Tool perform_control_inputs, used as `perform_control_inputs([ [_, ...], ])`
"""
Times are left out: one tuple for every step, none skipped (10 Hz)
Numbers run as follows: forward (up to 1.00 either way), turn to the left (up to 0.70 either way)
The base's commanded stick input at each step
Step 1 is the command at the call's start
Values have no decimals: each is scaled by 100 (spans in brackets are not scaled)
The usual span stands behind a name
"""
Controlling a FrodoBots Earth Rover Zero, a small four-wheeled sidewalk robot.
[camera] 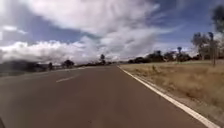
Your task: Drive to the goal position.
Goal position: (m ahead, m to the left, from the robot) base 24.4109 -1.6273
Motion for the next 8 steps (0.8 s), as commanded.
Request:
perform_control_inputs([
  [70, 0],
  [70, 0],
  [70, 0],
  [70, 0],
  [70, 0],
  [70, 0],
  [70, 0],
  [70, 0],
])
